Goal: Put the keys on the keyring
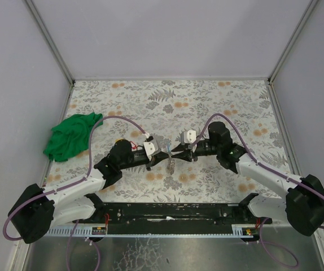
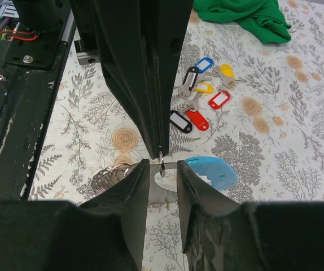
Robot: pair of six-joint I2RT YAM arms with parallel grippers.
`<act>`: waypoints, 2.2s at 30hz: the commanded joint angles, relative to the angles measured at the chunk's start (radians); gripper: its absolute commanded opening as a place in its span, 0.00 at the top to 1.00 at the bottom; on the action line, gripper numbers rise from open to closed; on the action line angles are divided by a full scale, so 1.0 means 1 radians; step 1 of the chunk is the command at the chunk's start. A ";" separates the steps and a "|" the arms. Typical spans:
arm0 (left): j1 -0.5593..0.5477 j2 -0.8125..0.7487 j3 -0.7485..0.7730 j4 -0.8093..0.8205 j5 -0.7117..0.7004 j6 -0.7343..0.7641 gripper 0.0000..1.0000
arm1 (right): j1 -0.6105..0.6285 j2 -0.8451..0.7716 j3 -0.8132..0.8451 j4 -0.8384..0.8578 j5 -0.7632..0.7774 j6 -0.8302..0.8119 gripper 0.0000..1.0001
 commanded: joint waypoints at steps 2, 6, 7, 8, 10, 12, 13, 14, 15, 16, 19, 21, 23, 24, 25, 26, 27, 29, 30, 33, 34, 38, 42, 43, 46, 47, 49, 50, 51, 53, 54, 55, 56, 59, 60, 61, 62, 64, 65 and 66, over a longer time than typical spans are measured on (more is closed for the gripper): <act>-0.010 -0.002 0.040 0.008 -0.007 0.019 1.00 | -0.003 0.042 0.071 -0.053 -0.052 -0.055 0.68; -0.012 0.001 0.045 0.000 -0.006 0.024 1.00 | -0.003 0.061 0.078 -0.060 -0.031 -0.064 0.70; -0.013 0.000 0.044 0.001 -0.006 0.024 1.00 | -0.003 0.063 0.080 -0.061 -0.030 -0.066 0.71; -0.014 0.001 0.043 0.001 -0.006 0.024 1.00 | -0.003 0.066 0.082 -0.061 -0.030 -0.067 0.72; -0.015 0.001 0.045 0.000 -0.002 0.025 1.00 | -0.003 0.070 0.081 -0.063 -0.027 -0.067 0.74; -0.013 0.003 0.046 -0.002 0.000 0.026 1.00 | -0.003 0.072 0.083 -0.064 -0.027 -0.067 0.76; -0.014 0.005 0.047 -0.004 0.001 0.025 1.00 | -0.002 0.072 0.082 -0.067 -0.027 -0.067 0.77; -0.015 0.005 0.047 -0.005 0.001 0.026 1.00 | -0.002 0.070 0.081 -0.068 -0.026 -0.069 0.78; -0.015 0.007 0.047 -0.007 0.001 0.028 1.00 | -0.003 0.069 0.081 -0.069 -0.023 -0.070 0.79; -0.015 0.007 0.050 -0.010 0.001 0.029 1.00 | -0.002 0.068 0.080 -0.069 -0.021 -0.070 0.81; -0.016 0.012 0.052 -0.016 0.004 0.031 1.00 | -0.003 0.067 0.081 -0.069 -0.022 -0.071 0.85; -0.015 0.013 0.054 -0.020 0.006 0.031 1.00 | -0.003 0.070 0.083 -0.067 -0.025 -0.070 0.88; -0.015 0.012 0.058 -0.023 0.006 0.031 0.99 | -0.003 0.073 0.083 -0.069 -0.025 -0.067 0.92; -0.015 0.013 0.055 -0.024 0.004 0.030 0.97 | -0.003 0.073 0.082 -0.069 -0.025 -0.066 0.95; -0.015 0.012 0.054 -0.023 -0.004 0.027 0.94 | -0.004 0.071 0.078 -0.069 -0.023 -0.068 0.98; -0.016 0.008 0.051 -0.020 -0.013 0.022 0.92 | -0.003 0.066 0.074 -0.067 -0.018 -0.068 0.99; -0.015 0.004 0.048 -0.015 -0.029 0.015 0.90 | -0.003 0.060 0.066 -0.062 -0.007 -0.068 1.00; -0.015 -0.007 0.036 -0.001 -0.067 -0.003 0.83 | -0.004 0.046 0.041 -0.035 0.014 -0.060 1.00; -0.015 -0.012 0.030 0.008 -0.094 -0.017 0.79 | -0.004 0.037 0.028 -0.019 0.023 -0.056 1.00; -0.015 -0.031 0.009 0.029 -0.191 -0.072 0.73 | -0.004 0.006 -0.008 0.026 0.045 -0.035 1.00; -0.015 -0.038 -0.001 0.032 -0.227 -0.092 0.71 | -0.004 -0.002 -0.018 0.039 0.047 -0.032 1.00; -0.016 -0.069 -0.030 0.028 -0.368 -0.181 0.68 | -0.004 -0.026 -0.044 0.080 0.073 0.018 1.00; -0.014 -0.087 -0.060 0.011 -0.510 -0.297 0.61 | -0.004 -0.033 -0.048 0.077 0.043 0.028 1.00; -0.014 -0.093 -0.065 -0.002 -0.535 -0.321 0.61 | -0.004 -0.035 -0.051 0.080 0.036 0.031 1.00; -0.013 -0.104 -0.073 -0.070 -0.634 -0.399 0.61 | -0.004 -0.041 -0.056 0.085 0.022 0.041 1.00; -0.013 -0.108 -0.071 -0.105 -0.669 -0.435 0.61 | -0.004 -0.043 -0.056 0.084 0.018 0.042 1.00; -0.012 -0.114 -0.055 -0.184 -0.738 -0.520 0.61 | -0.004 -0.044 -0.053 0.079 0.018 0.051 1.00; -0.009 -0.111 -0.042 -0.229 -0.766 -0.553 0.60 | -0.004 -0.047 -0.049 0.068 0.019 0.052 1.00; -0.010 -0.103 -0.025 -0.277 -0.781 -0.581 0.60 | -0.004 -0.050 -0.046 0.057 0.022 0.049 1.00; -0.005 -0.074 0.018 -0.378 -0.815 -0.649 0.60 | -0.004 -0.056 -0.047 0.052 0.024 0.048 1.00; -0.002 -0.055 0.037 -0.431 -0.831 -0.689 0.60 | -0.004 -0.059 -0.049 0.057 0.026 0.050 1.00; 0.004 -0.035 0.053 -0.467 -0.835 -0.730 0.61 | -0.004 -0.062 -0.053 0.063 0.032 0.054 1.00; 0.009 -0.016 0.060 -0.496 -0.836 -0.766 0.62 | -0.004 -0.065 -0.054 0.067 0.039 0.055 1.00; 0.014 0.030 0.066 -0.538 -0.834 -0.838 0.65 | -0.005 -0.073 -0.061 0.078 0.052 0.064 1.00; 0.017 0.043 0.065 -0.541 -0.830 -0.849 0.66 | -0.004 -0.075 -0.064 0.081 0.054 0.069 1.00; 0.020 0.057 0.063 -0.541 -0.823 -0.856 0.67 | -0.004 -0.076 -0.066 0.084 0.057 0.070 1.00; 0.024 0.069 0.063 -0.543 -0.816 -0.863 0.68 | -0.005 -0.079 -0.067 0.085 0.059 0.071 1.00; 0.034 0.093 0.069 -0.562 -0.806 -0.890 0.69 | -0.004 -0.081 -0.068 0.092 0.067 0.078 1.00; 0.036 0.101 0.069 -0.572 -0.803 -0.910 0.69 | -0.004 -0.080 -0.068 0.095 0.070 0.079 1.00; 0.037 0.105 0.066 -0.578 -0.800 -0.928 0.70 | -0.004 -0.079 -0.069 0.096 0.071 0.081 1.00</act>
